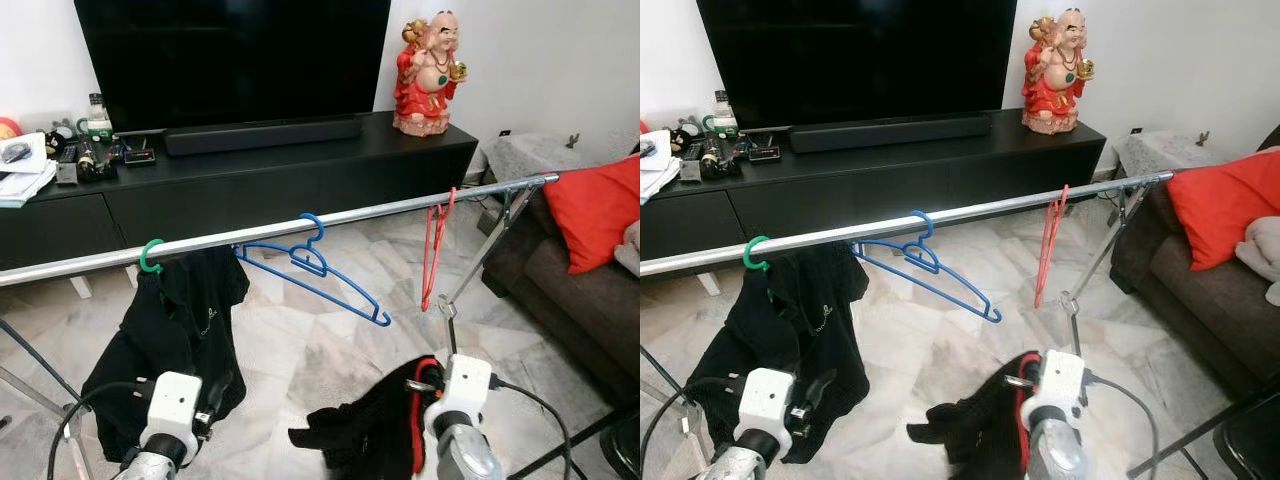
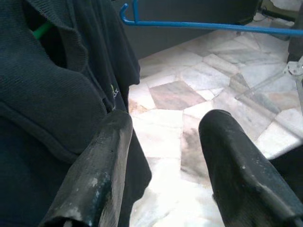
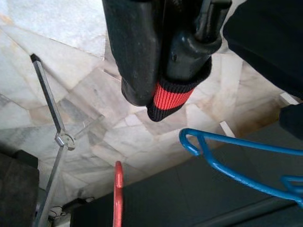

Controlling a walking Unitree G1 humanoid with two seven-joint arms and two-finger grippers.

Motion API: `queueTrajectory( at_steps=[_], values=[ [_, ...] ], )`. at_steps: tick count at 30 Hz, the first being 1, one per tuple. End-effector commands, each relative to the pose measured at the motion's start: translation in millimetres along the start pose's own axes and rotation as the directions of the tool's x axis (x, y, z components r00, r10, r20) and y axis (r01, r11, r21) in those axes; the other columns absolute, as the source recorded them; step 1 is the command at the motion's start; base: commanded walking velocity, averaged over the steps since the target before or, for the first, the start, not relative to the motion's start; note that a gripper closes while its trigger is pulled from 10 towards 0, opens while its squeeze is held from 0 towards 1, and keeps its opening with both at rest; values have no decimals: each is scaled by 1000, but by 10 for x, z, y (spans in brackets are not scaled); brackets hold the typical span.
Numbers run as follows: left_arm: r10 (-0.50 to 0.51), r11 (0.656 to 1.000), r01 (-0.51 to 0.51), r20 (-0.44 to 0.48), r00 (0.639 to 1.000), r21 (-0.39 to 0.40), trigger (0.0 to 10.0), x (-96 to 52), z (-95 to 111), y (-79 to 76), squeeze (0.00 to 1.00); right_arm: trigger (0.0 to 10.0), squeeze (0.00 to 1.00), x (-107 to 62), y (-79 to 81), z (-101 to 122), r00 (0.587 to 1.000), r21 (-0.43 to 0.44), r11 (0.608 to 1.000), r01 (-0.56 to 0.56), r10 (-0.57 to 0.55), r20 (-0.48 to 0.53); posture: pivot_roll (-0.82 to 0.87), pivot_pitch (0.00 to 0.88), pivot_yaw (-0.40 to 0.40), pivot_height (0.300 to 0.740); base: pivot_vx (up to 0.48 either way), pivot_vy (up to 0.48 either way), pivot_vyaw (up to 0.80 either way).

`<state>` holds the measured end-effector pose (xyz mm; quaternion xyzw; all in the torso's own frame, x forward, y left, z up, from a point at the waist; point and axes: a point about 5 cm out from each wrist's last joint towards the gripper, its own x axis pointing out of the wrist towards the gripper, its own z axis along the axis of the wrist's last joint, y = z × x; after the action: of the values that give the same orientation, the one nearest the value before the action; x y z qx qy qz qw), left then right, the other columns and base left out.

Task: Hang hanger

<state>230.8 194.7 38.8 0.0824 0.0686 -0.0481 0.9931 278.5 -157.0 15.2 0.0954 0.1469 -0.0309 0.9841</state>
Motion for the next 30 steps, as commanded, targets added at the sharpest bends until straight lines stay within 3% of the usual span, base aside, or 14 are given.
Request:
queueTrajectory(
  at_steps=[1, 16, 30],
  values=[
    [-25, 1000, 25, 1, 1000, 4, 10000, 3, 26, -45, 0, 10000, 0, 10, -60, 47, 1000, -11, 1000, 18, -18, 26, 128, 31, -25, 740, 0, -315, 0],
    [-33, 999, 33, 7, 999, 8, 10000, 12, 44, -67, 0, 10000, 0, 14, -63, 54, 999, -22, 1000, 21, -21, 33, 129, 30, -28, 740, 0, -435, 0],
    [-30, 999, 30, -7, 1000, -33, 10000, -6, 23, -66, 0, 10000, 0, 18, -110, 43, 999, -26, 999, 31, -30, 29, 126, 31, -29, 740, 0, 0, 0]
  ],
)
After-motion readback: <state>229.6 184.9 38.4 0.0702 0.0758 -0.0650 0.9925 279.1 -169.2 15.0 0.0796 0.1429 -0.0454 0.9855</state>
